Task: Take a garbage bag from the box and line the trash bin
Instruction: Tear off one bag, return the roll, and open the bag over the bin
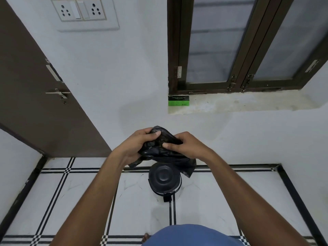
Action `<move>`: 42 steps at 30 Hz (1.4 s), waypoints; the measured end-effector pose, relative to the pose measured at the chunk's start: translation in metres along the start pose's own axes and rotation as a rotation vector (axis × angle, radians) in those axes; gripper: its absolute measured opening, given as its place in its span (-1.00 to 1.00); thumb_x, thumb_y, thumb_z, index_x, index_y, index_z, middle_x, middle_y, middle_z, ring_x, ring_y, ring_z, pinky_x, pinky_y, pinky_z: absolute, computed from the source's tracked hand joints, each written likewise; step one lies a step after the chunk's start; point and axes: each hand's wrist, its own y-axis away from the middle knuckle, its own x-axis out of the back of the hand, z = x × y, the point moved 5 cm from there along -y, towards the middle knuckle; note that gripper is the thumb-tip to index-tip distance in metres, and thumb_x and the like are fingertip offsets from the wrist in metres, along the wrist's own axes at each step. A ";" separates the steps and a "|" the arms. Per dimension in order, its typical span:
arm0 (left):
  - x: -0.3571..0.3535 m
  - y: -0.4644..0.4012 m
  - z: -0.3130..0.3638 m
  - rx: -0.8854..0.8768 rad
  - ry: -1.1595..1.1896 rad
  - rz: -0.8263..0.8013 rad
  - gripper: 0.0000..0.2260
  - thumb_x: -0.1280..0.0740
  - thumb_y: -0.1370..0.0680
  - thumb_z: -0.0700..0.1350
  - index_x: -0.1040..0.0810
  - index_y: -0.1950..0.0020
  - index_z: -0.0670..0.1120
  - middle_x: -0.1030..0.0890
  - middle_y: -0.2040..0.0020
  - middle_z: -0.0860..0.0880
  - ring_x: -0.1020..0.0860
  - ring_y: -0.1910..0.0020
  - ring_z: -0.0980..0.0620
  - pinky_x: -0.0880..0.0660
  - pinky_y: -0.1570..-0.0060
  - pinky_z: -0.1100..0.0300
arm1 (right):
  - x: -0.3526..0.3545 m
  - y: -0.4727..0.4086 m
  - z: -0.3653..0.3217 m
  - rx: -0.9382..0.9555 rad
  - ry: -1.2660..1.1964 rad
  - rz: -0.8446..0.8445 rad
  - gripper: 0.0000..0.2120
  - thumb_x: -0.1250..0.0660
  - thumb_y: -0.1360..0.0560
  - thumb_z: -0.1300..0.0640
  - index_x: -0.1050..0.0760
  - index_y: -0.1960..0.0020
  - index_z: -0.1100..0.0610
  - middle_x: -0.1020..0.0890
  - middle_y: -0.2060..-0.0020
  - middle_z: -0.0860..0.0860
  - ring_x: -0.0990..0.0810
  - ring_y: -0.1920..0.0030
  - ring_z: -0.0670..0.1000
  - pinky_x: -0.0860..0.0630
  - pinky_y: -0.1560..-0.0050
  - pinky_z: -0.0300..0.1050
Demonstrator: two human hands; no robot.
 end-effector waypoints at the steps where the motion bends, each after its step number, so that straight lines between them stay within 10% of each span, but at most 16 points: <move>1: 0.007 0.002 0.002 0.000 -0.049 0.034 -0.70 -0.52 -0.63 -0.06 -0.70 -0.31 -0.18 -0.71 -0.27 -0.37 -0.72 -0.14 -0.25 -0.59 -0.31 -0.15 | 0.006 -0.002 0.003 -0.006 -0.019 0.039 -0.78 -0.54 -0.64 -0.07 -0.75 -0.02 0.09 -0.77 0.20 0.00 -0.70 0.20 -0.09 -0.59 0.01 -0.10; 8: 0.070 0.005 -0.014 0.344 -1.111 0.130 -0.77 -0.75 -0.35 -0.02 -0.76 0.20 -0.07 -0.67 0.35 0.05 -0.62 0.28 -0.01 -0.52 0.16 0.19 | 0.037 0.018 0.023 -0.185 -0.245 -0.178 -0.61 -0.55 -0.60 -0.13 -0.77 -0.03 0.23 -0.77 0.08 0.19 -0.72 0.13 0.09 -0.67 -0.04 -0.04; 13: 0.095 0.017 -0.015 0.321 -0.967 0.157 -0.81 -0.69 -0.45 0.03 -0.79 0.16 -0.06 -0.77 0.20 0.07 -0.71 0.02 0.01 -0.59 -0.15 0.09 | 0.042 0.015 0.043 -0.237 -0.791 -0.049 -0.54 -0.37 -0.72 -0.14 -0.70 -0.26 0.27 -0.72 -0.25 0.28 -0.71 -0.24 0.24 -0.53 -0.48 0.24; 17: 0.094 0.021 -0.024 0.184 -0.111 0.061 -0.71 -0.54 -0.62 -0.10 -0.68 -0.26 -0.24 -0.73 -0.29 -0.23 -0.68 -0.28 -0.14 -0.62 -0.41 -0.13 | 0.040 0.013 0.061 -0.273 -1.106 0.122 -0.46 -0.27 -0.76 -0.15 -0.63 -0.38 0.32 -0.70 -0.35 0.27 -0.72 -0.34 0.26 -0.54 -0.45 0.30; 20: 0.090 0.014 -0.021 0.100 0.183 0.117 -0.61 -0.46 -0.63 -0.15 -0.62 -0.44 -0.25 -0.70 -0.36 -0.15 -0.71 -0.24 -0.09 -0.71 -0.22 0.04 | 0.034 0.017 0.060 -0.285 -1.137 0.186 -0.47 -0.33 -0.74 -0.16 -0.63 -0.41 0.29 -0.72 -0.34 0.25 -0.75 -0.29 0.25 -0.63 -0.34 0.24; 23: 0.096 0.008 -0.024 0.105 -0.194 0.437 -0.72 -0.47 -0.68 -0.11 -0.66 -0.38 -0.09 -0.69 -0.17 -0.09 -0.67 -0.11 -0.02 -0.65 -0.05 0.10 | 0.024 0.019 0.057 -0.318 -0.974 0.208 -0.51 -0.38 -0.71 -0.18 -0.70 -0.30 0.25 -0.77 -0.26 0.24 -0.81 -0.15 0.21 -0.76 -0.13 0.13; 25: 0.102 0.014 -0.015 0.032 -0.706 0.825 -0.67 -0.48 -0.65 0.04 -0.61 -0.36 -0.05 -0.62 -0.15 -0.13 -0.59 -0.20 -0.13 -0.58 -0.16 -0.01 | 0.018 0.015 0.057 -0.302 -0.830 0.244 -0.45 -0.37 -0.71 -0.19 -0.63 -0.39 0.29 -0.75 -0.29 0.26 -0.76 -0.26 0.26 -0.71 -0.29 0.23; 27: 0.081 0.019 -0.005 -0.072 -0.843 0.884 -0.66 -0.36 -0.69 0.16 -0.63 -0.05 -0.12 -0.66 0.06 -0.12 -0.63 -0.03 -0.20 -0.52 0.02 0.00 | 0.011 0.012 0.055 -0.282 -0.813 0.289 -0.48 -0.35 -0.73 -0.17 -0.59 -0.38 0.28 -0.76 -0.26 0.25 -0.71 -0.33 0.31 -0.62 -0.40 0.34; 29: 0.051 0.015 -0.021 0.179 -0.665 0.624 -0.29 -0.19 -0.68 0.39 -0.69 0.17 -0.22 -0.72 0.31 -0.11 -0.64 0.28 -0.16 -0.47 0.23 0.08 | 0.000 0.011 0.050 -0.266 -0.862 0.295 -0.57 -0.31 -0.76 -0.15 -0.63 -0.31 0.20 -0.77 -0.24 0.22 -0.71 -0.34 0.31 -0.60 -0.43 0.36; 32: 0.009 0.012 -0.060 0.531 -0.392 0.177 -0.11 -0.18 -0.59 0.55 -0.72 -0.18 -0.29 -0.82 0.09 -0.22 -0.75 0.27 -0.10 -0.65 0.23 0.12 | -0.017 0.007 0.042 -0.221 -0.958 0.276 -0.52 -0.21 -0.80 -0.13 -0.57 -0.44 0.24 -0.74 -0.28 0.27 -0.69 -0.36 0.32 -0.58 -0.45 0.33; 37: 0.015 -0.014 -0.078 0.089 0.459 0.427 -0.84 -0.35 -0.74 -0.21 -0.64 -0.25 -0.26 -0.74 -0.20 -0.23 -0.73 -0.07 -0.10 -0.74 0.08 0.04 | -0.020 0.017 0.051 -0.291 -0.816 0.381 -0.58 -0.13 -0.84 -0.06 -0.64 -0.32 0.20 -0.77 -0.25 0.20 -0.75 -0.24 0.19 -0.69 -0.17 0.14; 42: 0.031 -0.006 -0.056 0.007 0.772 0.317 -0.82 -0.21 -0.72 -0.22 -0.62 -0.09 -0.18 -0.73 -0.02 -0.17 -0.72 -0.01 -0.14 -0.68 -0.11 -0.05 | -0.020 0.033 0.081 -0.459 -0.732 0.491 -0.54 -0.23 -0.77 -0.22 -0.70 -0.21 0.12 -0.72 -0.34 0.22 -0.72 -0.14 0.12 -0.64 -0.33 0.19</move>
